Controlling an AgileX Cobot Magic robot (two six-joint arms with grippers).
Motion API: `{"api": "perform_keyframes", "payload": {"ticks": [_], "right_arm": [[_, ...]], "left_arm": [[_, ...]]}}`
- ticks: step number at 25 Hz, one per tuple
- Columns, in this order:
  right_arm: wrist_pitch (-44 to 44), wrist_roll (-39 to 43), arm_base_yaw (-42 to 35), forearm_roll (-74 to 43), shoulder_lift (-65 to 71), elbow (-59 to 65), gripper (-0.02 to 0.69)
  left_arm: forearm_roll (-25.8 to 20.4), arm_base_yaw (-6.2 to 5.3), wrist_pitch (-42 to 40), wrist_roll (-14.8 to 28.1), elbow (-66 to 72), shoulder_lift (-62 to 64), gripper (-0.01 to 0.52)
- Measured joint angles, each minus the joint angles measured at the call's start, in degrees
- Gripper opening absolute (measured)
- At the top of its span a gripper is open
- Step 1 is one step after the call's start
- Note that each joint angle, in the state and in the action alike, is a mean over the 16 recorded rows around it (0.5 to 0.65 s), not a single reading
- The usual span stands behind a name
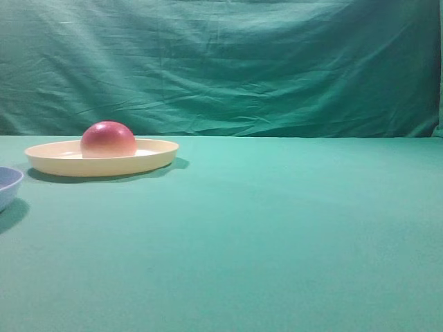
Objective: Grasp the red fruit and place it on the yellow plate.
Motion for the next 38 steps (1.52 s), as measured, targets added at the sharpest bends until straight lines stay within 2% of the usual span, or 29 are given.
{"api": "perform_keyframes", "payload": {"ticks": [9, 19, 28, 38], "right_arm": [[8.9, 6.3, 0.0, -4.9, -6.8, 0.0, 0.000], [8.9, 8.3, -0.1, -9.7, -22.1, 5.1, 0.000], [2.7, 8.8, -5.2, -9.3, -42.7, 23.9, 0.000], [-9.9, 9.6, -19.9, -8.3, -68.2, 50.5, 0.000]], "left_arm": [[0.0, 0.00, 0.0, 0.0, 0.0, 0.0, 0.000], [0.0, 0.00, 0.0, 0.0, 0.0, 0.0, 0.000], [0.0, 0.00, 0.0, 0.0, 0.0, 0.0, 0.000], [0.0, 0.00, 0.0, 0.0, 0.0, 0.0, 0.000]]}}
